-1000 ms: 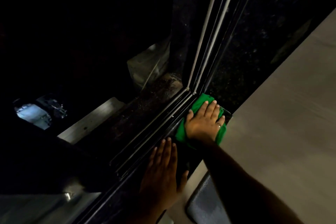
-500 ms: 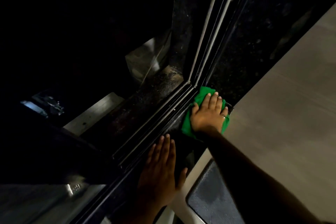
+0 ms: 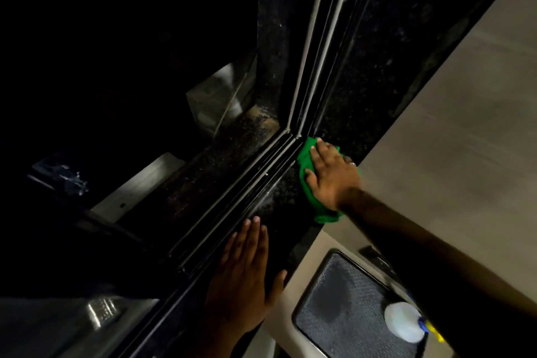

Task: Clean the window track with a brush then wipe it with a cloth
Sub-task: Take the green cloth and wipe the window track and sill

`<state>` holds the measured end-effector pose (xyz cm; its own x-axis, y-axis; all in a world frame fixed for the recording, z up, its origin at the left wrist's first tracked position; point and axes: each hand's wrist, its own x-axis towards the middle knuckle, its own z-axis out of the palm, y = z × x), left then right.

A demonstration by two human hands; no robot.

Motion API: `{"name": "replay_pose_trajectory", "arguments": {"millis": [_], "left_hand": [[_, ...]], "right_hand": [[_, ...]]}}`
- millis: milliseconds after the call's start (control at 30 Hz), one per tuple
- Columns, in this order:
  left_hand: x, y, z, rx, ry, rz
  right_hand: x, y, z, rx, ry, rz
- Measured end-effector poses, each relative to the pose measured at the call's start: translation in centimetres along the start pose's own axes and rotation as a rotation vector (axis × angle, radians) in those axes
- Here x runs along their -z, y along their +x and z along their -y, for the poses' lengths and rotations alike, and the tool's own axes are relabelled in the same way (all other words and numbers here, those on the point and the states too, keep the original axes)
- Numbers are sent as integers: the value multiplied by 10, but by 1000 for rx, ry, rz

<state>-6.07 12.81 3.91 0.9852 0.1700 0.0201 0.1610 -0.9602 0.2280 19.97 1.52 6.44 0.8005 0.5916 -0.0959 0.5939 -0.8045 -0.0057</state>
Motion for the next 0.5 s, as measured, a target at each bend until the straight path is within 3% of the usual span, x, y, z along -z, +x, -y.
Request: {"name": "replay_pose_trajectory", "arguments": {"millis": [267,367,500], "left_hand": [[0,1,0,-11,-1,-13],[-1,0,1,-13,-1,-18],[-1,0,1,-12,-12,-29]], "right_hand": [[23,20,65,-545,-57,118],[25,14,60,-578,-124,135],[17,2,55,-492,-107,8]]}}
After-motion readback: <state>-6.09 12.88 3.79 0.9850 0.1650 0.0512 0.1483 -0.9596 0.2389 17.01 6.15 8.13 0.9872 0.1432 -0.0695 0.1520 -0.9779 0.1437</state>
